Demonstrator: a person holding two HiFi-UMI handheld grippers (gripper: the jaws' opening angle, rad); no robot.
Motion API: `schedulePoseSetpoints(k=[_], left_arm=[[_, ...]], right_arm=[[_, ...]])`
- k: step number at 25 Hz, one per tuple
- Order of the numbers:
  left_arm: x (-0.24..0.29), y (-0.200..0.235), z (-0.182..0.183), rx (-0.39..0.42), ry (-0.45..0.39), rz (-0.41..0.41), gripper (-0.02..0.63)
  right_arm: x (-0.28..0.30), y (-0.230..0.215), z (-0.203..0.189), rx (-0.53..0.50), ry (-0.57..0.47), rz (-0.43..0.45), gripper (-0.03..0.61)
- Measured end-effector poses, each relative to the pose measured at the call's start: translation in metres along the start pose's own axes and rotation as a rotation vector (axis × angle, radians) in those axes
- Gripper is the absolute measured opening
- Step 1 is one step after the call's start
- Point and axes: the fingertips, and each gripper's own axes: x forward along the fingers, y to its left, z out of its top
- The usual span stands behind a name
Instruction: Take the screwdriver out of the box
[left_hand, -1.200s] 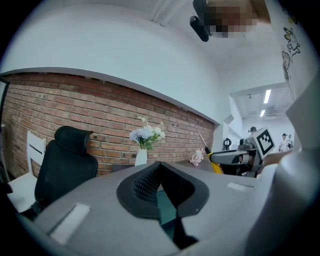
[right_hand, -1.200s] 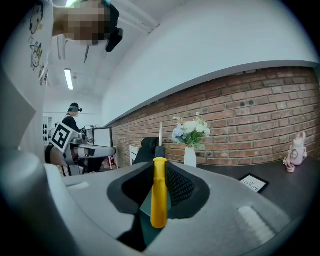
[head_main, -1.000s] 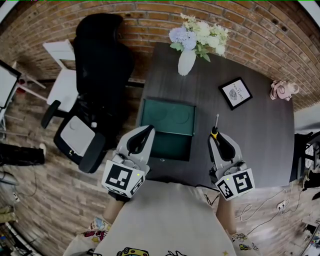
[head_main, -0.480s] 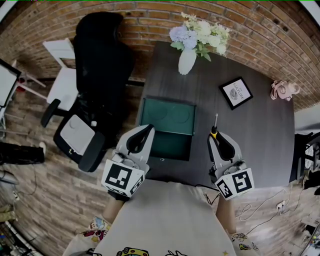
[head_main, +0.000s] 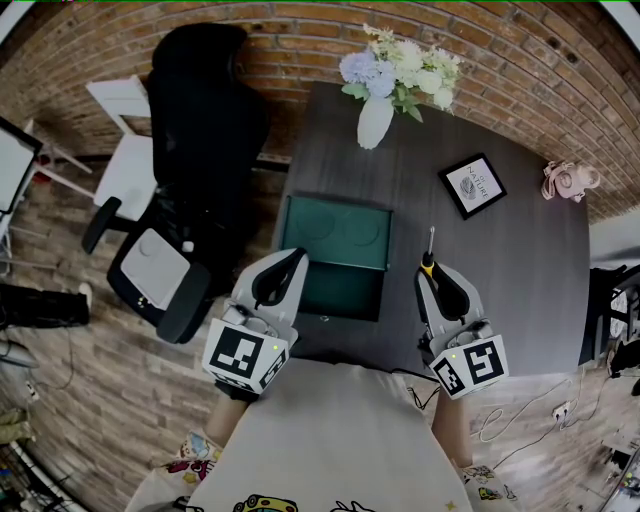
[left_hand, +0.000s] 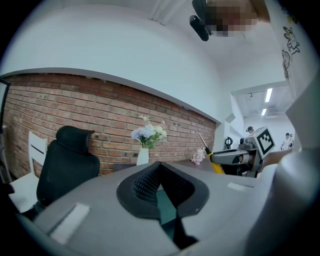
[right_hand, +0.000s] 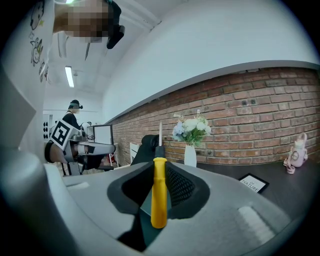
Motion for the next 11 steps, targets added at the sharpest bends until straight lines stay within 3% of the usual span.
schedulePoseSetpoints(k=[11], left_arm=[[-0.0005, 0.0003, -0.0002, 0.001, 0.001, -0.003, -0.002]], right_arm=[[0.0015, 0.0024, -0.002, -0.004, 0.008, 0.003, 0.075]])
